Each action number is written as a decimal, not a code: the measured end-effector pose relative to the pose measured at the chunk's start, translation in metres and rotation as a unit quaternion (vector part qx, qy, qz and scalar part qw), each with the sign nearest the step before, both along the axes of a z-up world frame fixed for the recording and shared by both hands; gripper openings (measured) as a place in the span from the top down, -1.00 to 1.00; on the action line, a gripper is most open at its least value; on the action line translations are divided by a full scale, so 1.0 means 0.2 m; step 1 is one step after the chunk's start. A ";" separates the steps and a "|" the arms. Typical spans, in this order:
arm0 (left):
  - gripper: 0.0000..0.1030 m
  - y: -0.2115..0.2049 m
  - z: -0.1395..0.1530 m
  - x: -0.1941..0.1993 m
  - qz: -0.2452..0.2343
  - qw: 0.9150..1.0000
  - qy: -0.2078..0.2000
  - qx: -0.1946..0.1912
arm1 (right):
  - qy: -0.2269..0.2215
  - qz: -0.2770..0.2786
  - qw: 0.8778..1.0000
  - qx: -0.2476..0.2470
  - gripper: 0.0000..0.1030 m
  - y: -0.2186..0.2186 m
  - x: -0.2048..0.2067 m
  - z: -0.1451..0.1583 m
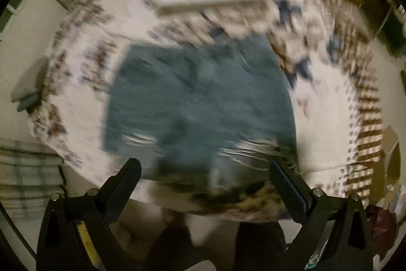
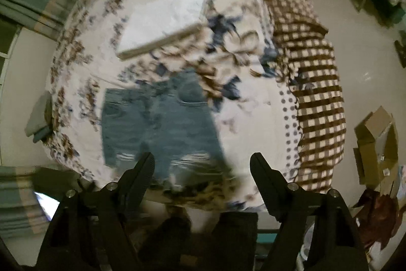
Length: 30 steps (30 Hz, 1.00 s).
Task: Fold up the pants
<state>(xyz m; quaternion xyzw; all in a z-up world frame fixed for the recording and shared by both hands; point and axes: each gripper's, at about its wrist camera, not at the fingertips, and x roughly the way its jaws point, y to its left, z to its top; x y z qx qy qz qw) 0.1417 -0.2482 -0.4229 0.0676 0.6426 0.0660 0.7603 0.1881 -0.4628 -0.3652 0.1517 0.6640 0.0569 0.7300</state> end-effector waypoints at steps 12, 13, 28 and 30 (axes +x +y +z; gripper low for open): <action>0.94 -0.40 -0.74 -0.02 0.006 0.998 0.041 -0.041 | 0.068 0.088 0.991 0.071 -0.55 -0.15 0.36 -0.88; 0.94 -0.38 -0.71 -0.03 0.010 0.998 0.036 -0.043 | 0.076 0.090 0.989 0.087 -0.55 -0.11 0.40 -0.94; 0.95 0.06 -0.22 -0.07 0.055 0.994 -0.035 -0.082 | 0.062 0.072 0.987 0.128 0.91 0.52 0.73 -1.14; 0.95 0.19 -0.12 -0.12 0.063 0.992 -0.050 -0.093 | 0.050 0.071 0.988 0.126 0.92 0.58 0.71 -1.00</action>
